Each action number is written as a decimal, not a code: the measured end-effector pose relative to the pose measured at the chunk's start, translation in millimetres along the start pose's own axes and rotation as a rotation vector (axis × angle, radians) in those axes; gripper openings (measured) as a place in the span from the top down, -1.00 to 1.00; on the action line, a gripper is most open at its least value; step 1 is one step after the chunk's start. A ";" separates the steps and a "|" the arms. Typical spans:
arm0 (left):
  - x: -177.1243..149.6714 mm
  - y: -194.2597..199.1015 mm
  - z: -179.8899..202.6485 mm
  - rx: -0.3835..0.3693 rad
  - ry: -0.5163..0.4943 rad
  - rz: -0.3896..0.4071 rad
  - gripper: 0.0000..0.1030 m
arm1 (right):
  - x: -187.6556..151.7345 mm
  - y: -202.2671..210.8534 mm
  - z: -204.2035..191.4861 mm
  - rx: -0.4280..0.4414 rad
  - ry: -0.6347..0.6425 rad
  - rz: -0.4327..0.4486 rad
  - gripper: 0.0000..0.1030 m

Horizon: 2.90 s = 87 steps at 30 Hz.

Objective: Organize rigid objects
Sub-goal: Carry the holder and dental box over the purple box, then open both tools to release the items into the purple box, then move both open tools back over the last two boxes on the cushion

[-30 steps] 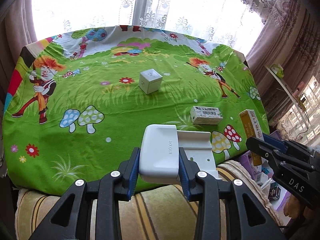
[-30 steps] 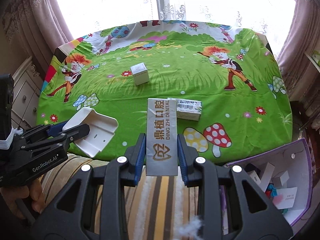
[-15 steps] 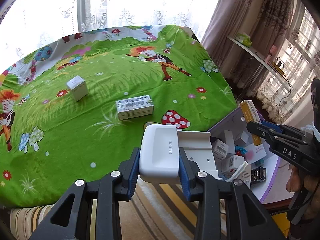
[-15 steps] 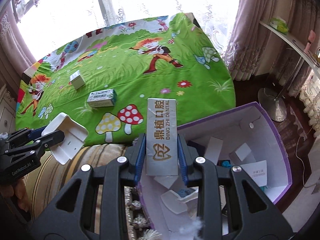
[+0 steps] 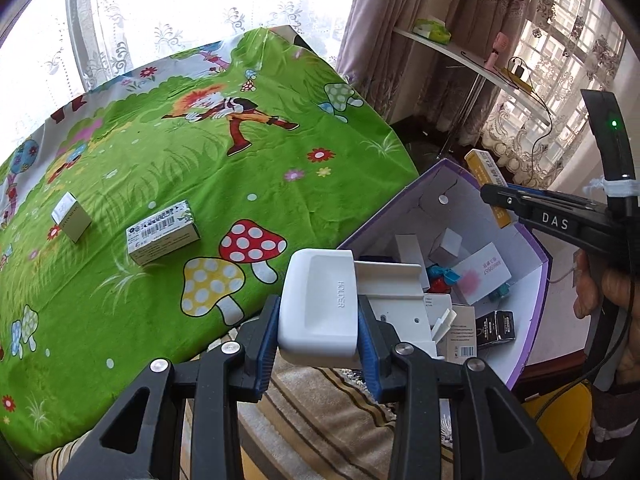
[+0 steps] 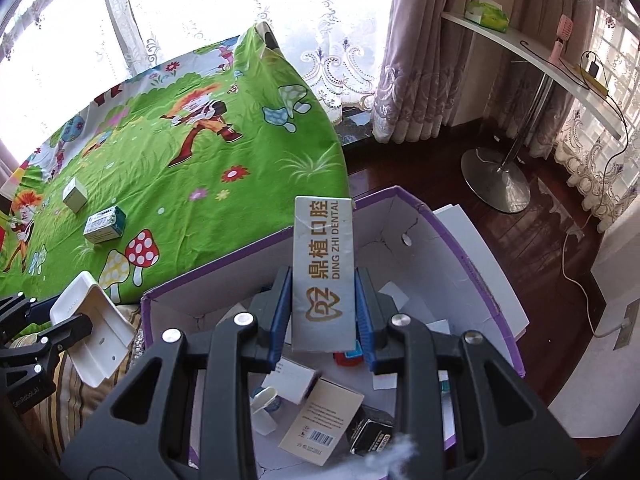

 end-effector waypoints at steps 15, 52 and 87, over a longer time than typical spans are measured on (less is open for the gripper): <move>11.9 -12.2 -2.1 -0.049 0.044 -0.028 -0.13 | 19.0 -8.9 20.5 -0.018 -0.037 0.015 -0.16; -22.5 17.4 -194.4 -0.051 0.465 0.034 -0.14 | 28.5 -2.5 -181.2 0.090 0.267 -0.017 -0.76; 57.4 -29.1 -328.0 -0.121 0.877 0.022 -0.61 | 51.1 -101.8 -306.5 0.006 0.325 -0.127 -0.84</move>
Point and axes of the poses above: each gripper's, at about its wrist camera, not at the fingertips, and y roughly against the way its jaws point, z to its right, x to its top, the point moved 2 cm from there along -y, roughly the way its jaws point, and after that the axes turned 15 degrees about -z, right-handed, at the moved point
